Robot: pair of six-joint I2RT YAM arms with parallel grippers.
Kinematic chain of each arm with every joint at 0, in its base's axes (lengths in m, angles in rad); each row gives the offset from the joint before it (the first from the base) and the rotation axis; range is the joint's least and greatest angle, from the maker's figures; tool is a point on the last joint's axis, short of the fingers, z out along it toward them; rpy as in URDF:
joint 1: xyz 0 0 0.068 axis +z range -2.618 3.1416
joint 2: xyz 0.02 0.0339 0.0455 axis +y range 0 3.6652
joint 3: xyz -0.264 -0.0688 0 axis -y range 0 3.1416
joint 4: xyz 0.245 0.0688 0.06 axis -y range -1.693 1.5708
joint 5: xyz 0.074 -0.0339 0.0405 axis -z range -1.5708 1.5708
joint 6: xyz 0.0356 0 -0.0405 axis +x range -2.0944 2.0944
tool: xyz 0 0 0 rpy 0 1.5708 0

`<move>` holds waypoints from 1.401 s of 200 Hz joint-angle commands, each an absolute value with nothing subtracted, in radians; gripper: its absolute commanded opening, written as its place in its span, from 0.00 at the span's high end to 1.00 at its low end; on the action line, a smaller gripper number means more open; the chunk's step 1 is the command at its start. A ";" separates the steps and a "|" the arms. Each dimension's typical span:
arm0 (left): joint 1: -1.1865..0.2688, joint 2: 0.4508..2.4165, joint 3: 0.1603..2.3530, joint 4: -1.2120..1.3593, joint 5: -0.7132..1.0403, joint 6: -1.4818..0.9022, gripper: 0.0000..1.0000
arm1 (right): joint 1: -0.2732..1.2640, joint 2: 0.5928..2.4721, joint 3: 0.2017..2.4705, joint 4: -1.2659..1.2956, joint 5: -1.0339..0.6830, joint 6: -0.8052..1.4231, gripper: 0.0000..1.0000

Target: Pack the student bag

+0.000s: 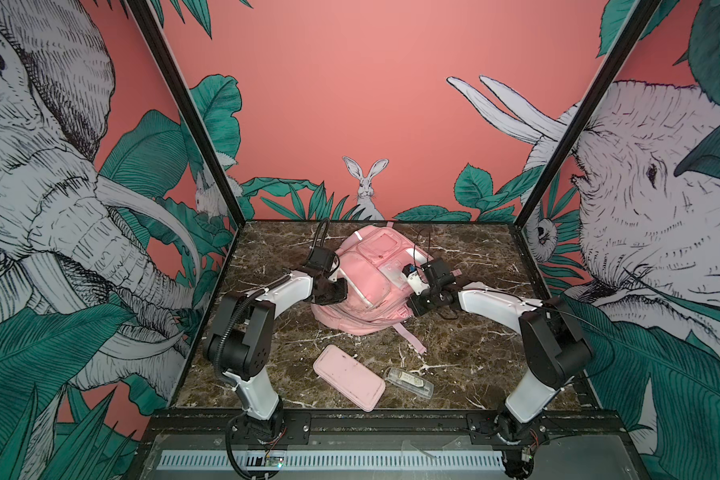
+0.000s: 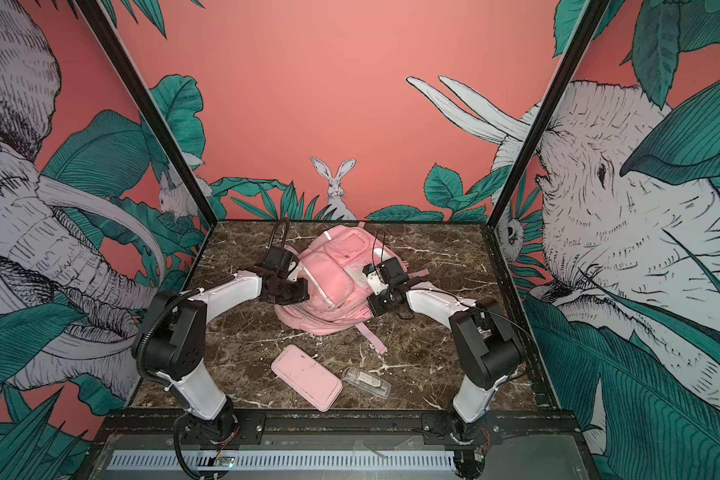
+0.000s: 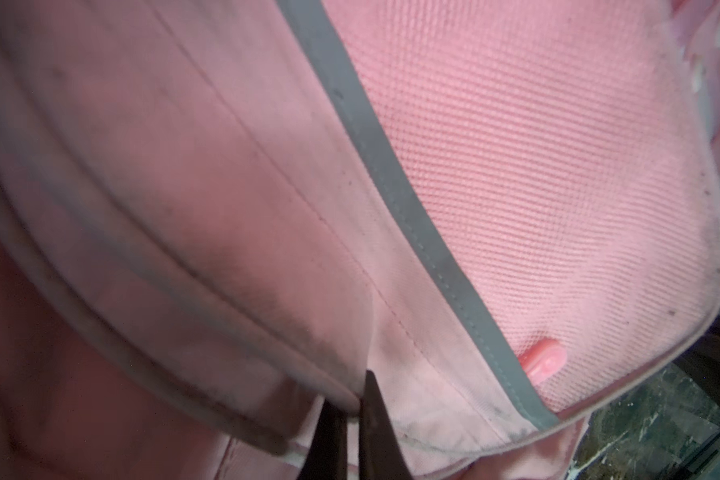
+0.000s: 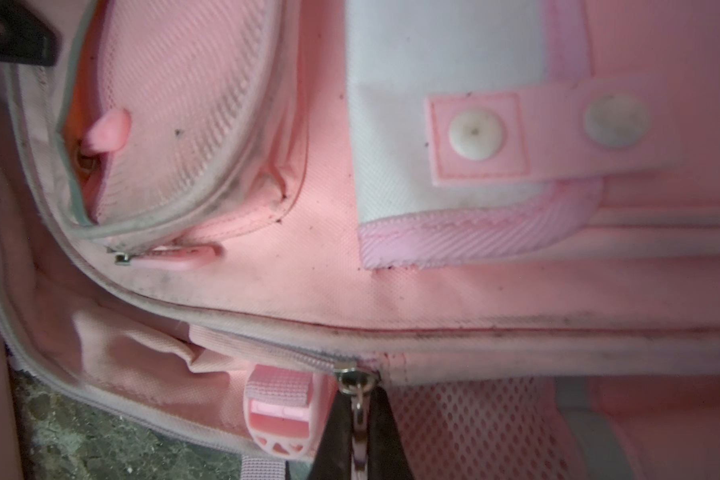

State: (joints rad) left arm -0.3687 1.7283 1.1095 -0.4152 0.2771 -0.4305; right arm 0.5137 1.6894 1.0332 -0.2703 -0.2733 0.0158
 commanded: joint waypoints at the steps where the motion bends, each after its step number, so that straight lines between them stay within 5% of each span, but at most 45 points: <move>1: -0.360 1.703 1.110 -0.391 0.217 -0.439 0.94 | 0.514 1.640 1.007 -0.306 -0.268 0.044 1.00; 132: -0.339 1.720 1.126 -0.394 0.229 -0.433 0.94 | 0.514 1.628 0.933 -0.245 -0.371 0.152 0.96; 213: -0.338 1.716 1.114 -0.390 0.241 -0.438 0.95 | 0.532 1.648 0.782 0.038 -0.333 0.241 0.82; 280: -0.339 1.721 1.106 -0.381 0.248 -0.443 0.94 | 0.532 1.648 0.717 0.222 -0.284 0.258 0.81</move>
